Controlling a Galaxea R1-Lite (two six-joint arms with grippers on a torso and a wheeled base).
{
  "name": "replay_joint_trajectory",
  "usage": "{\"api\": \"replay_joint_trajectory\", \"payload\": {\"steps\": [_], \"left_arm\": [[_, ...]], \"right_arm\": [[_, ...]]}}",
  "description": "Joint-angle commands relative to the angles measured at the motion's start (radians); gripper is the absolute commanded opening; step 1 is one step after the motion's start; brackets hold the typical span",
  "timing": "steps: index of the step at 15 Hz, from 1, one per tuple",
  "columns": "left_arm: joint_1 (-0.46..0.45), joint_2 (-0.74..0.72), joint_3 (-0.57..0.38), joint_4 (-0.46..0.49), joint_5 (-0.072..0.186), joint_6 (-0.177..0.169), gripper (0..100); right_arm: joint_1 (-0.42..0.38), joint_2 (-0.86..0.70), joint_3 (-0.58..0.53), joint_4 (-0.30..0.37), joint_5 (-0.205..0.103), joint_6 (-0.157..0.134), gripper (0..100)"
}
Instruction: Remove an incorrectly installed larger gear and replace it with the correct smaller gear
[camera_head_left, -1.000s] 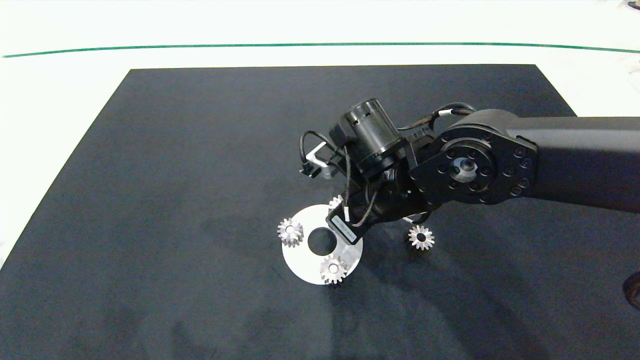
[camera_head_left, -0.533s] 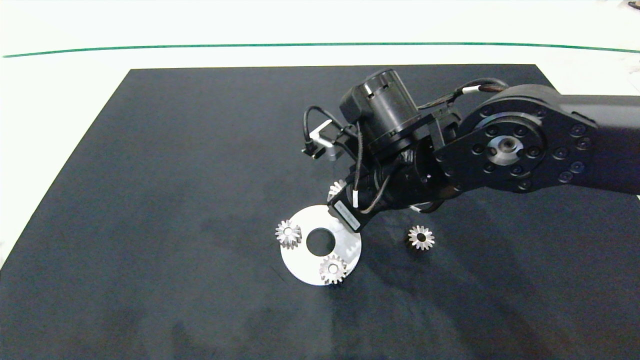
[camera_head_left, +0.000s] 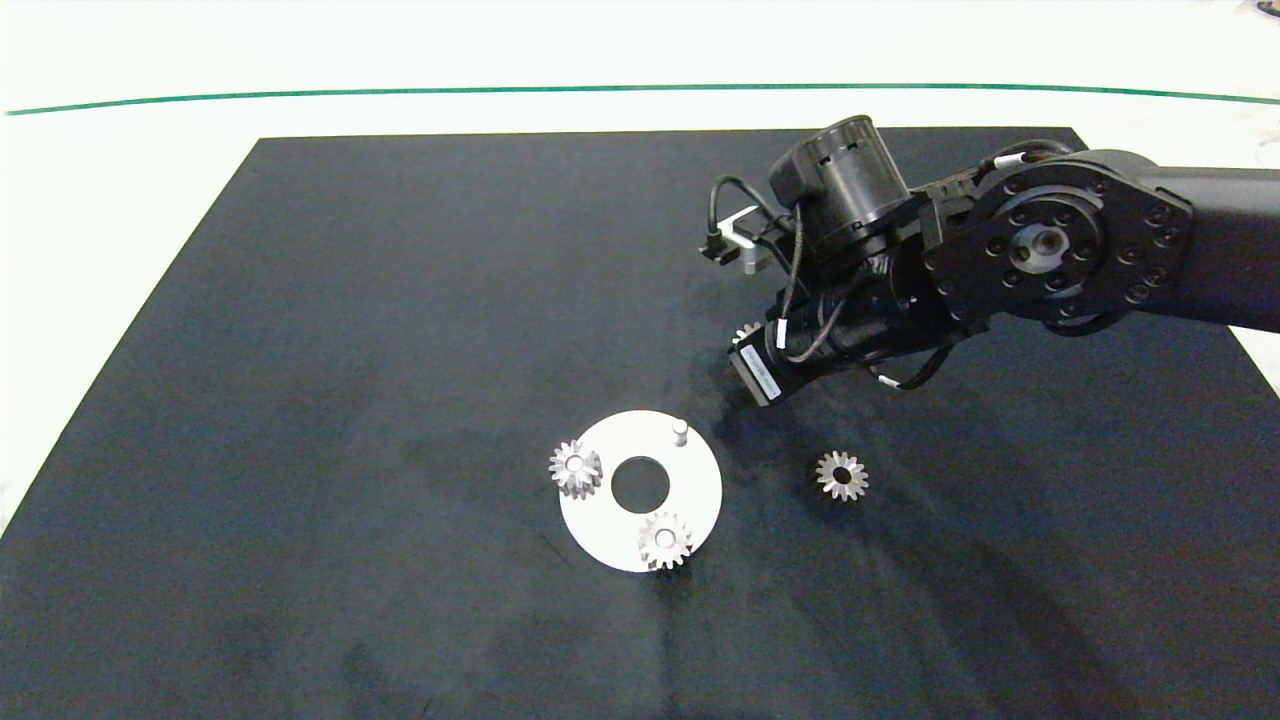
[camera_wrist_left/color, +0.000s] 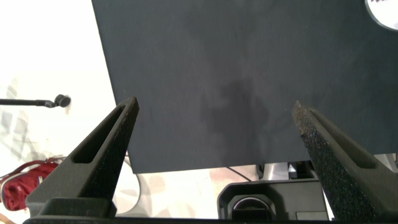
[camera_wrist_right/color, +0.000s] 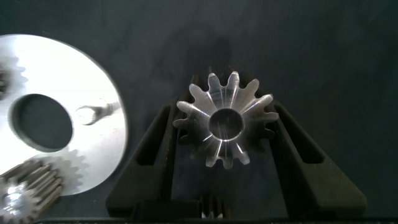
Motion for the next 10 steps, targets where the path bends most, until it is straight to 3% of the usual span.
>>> {"api": "replay_joint_trajectory", "payload": {"steps": [1, 3, 4, 10], "left_arm": [[0.000, 0.002, 0.000, 0.006, 0.001, 0.001, 100], [0.000, 0.002, 0.000, 0.006, 0.001, 0.001, 100], [0.000, 0.002, 0.000, 0.006, 0.001, 0.001, 100], [0.000, 0.002, 0.000, 0.006, 0.001, 0.001, 100]], "right_arm": [[-0.030, 0.034, 0.003, 0.003, 0.011, 0.003, 25], [-0.037, 0.040, 0.009, 0.003, 0.011, 0.003, 25], [-0.037, 0.038, 0.015, 0.001, 0.011, 0.003, 100], [-0.029, -0.031, 0.057, 0.003, 0.006, 0.000, 100]]}}
